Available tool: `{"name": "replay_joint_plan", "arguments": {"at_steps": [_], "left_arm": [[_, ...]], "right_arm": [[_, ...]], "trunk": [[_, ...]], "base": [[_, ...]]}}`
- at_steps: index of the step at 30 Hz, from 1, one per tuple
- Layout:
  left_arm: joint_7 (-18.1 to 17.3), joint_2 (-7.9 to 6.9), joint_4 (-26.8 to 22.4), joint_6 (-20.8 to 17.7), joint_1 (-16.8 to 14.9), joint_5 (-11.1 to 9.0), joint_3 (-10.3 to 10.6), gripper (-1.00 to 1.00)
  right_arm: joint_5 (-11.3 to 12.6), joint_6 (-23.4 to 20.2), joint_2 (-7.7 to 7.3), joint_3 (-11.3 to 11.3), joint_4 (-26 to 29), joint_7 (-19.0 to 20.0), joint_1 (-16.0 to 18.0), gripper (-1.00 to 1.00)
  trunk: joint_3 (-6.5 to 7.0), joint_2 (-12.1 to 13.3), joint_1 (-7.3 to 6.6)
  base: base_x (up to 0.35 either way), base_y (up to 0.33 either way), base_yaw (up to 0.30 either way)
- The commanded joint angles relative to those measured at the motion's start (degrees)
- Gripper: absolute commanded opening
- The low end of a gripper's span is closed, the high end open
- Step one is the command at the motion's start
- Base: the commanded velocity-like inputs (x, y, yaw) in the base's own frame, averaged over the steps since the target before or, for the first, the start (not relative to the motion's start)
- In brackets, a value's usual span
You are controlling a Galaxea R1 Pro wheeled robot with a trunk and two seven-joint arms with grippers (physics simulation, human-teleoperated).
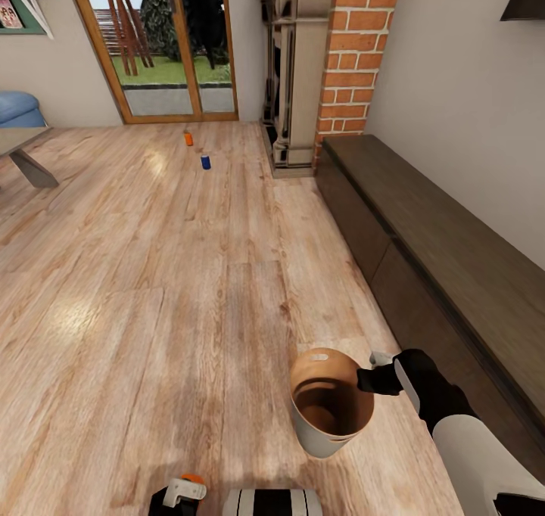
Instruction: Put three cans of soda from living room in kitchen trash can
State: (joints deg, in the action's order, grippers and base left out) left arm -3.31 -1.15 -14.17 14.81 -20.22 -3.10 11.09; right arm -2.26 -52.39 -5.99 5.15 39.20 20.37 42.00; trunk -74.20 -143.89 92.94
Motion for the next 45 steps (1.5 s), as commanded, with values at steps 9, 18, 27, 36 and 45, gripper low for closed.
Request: {"name": "replay_joint_plan", "arguments": {"at_steps": [9,18,27,36,45], "left_arm": [[0.1,-0.03,0.0,0.0,0.0,0.0,-0.2,-1.00],[0.1,0.00,-0.1,0.0,0.0,0.0,-0.2,-1.00],[0.1,0.01,-0.2,0.0,0.0,0.0,-0.2,-1.00],[-0.1,0.01,-0.1,-0.2,0.0,0.0,-0.1,-1.00],[-0.1,0.01,-0.1,-0.1,0.0,0.0,-0.1,-1.00]], "right_arm": [[1.5,-0.3,-0.06,0.1,0.0,0.4,0.0,-1.00],[1.6,-0.3,0.00,0.0,0.0,0.4,0.0,-1.00],[1.6,-0.3,0.01,0.0,0.0,0.4,0.0,-1.00],[1.6,-0.3,0.01,0.0,0.0,0.4,0.0,-1.00],[1.8,-0.3,0.08,0.0,0.0,0.4,0.0,-1.00]], "trunk": [[0.00,0.0,0.00],[0.00,0.0,0.00],[0.00,0.0,0.00],[1.78,0.1,-0.21],[3.77,0.2,-0.44]], "base": [[0.000,0.000,0.000],[0.000,0.000,0.000],[0.000,0.000,0.000],[0.000,0.000,0.000],[0.000,0.000,0.000]]}}
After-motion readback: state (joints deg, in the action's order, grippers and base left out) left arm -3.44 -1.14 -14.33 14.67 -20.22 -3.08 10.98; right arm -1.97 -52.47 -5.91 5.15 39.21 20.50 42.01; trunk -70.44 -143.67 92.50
